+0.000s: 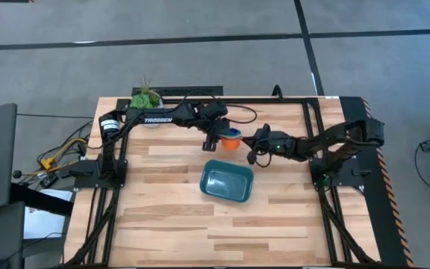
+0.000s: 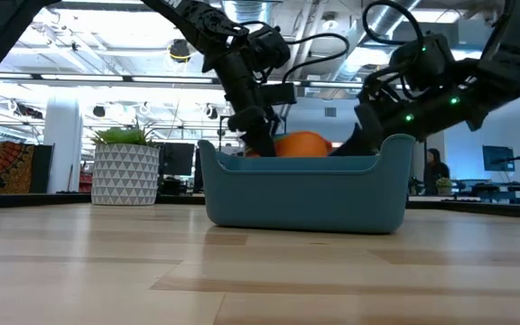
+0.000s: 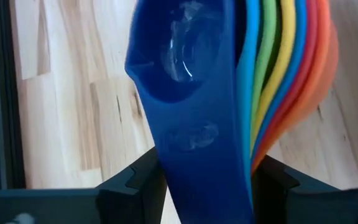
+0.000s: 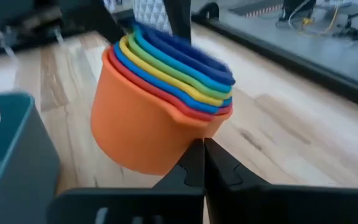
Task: Nest measuring cups in basket
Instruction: Put the nested measuring cups into the green bin
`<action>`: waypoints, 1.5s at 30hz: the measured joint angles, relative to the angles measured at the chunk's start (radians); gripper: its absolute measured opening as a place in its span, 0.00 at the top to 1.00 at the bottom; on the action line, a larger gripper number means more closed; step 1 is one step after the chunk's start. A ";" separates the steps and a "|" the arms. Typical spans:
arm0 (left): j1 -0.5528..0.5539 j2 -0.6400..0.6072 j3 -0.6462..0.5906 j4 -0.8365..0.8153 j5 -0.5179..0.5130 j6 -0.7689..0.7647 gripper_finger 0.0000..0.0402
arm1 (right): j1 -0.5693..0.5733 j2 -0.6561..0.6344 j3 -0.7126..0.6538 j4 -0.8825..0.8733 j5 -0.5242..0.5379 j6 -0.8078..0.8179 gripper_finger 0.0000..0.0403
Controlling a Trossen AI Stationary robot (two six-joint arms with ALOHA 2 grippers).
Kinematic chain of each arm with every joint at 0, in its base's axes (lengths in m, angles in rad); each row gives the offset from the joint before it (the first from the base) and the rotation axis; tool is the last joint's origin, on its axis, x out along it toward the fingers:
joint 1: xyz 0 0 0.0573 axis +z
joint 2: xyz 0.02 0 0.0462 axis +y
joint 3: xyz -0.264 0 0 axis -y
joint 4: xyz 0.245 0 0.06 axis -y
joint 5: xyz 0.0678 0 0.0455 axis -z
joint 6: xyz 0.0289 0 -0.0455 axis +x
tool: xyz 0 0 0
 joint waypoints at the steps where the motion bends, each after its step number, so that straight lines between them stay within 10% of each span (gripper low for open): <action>1: 0.000 0.000 0.004 0.001 0.001 -0.004 0.61 | 0.000 -0.019 0.000 -0.032 0.001 0.001 0.97; 45: -0.201 -0.100 0.035 -0.098 -0.200 -0.062 0.61 | 0.249 -0.267 -0.004 -0.186 0.148 -0.026 0.96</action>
